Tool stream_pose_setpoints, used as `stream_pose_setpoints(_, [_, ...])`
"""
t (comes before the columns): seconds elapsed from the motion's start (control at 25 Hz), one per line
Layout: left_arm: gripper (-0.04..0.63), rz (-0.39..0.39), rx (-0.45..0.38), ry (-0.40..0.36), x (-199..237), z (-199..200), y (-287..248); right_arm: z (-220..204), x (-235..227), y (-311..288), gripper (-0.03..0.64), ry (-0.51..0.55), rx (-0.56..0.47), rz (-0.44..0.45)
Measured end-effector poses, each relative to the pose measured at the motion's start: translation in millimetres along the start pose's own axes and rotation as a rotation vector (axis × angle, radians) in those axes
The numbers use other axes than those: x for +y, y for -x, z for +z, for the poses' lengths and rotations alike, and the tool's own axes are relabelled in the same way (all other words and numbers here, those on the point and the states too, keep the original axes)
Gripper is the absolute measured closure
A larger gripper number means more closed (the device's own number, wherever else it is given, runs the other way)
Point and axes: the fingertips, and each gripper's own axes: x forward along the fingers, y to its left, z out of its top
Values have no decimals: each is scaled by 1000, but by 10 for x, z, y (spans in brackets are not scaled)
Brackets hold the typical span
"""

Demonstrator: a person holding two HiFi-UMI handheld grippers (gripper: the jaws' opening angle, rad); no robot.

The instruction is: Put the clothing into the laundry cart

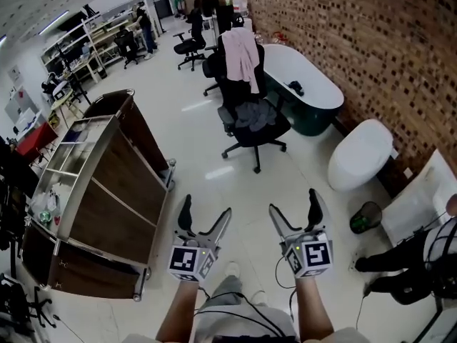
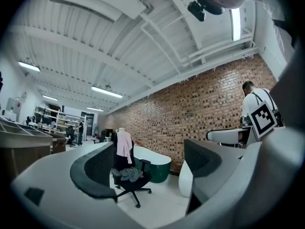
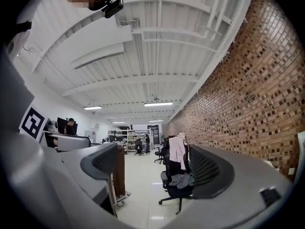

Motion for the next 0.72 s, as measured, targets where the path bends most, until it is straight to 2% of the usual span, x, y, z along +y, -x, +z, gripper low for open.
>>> stream_pose_setpoints(0.16, [160, -19, -4, 1, 235, -100, -289, -75, 56, -375, 118, 17, 15, 3])
stream_pose_setpoints(0.4, [160, -30, -22, 30, 842, -156, -799, -83, 212, -1174, 123, 21, 12, 14])
stream_pose_setpoints(0.72, [160, -53, -48, 97, 1594, -223, -1228, -194, 449, -1979, 123, 49, 27, -3])
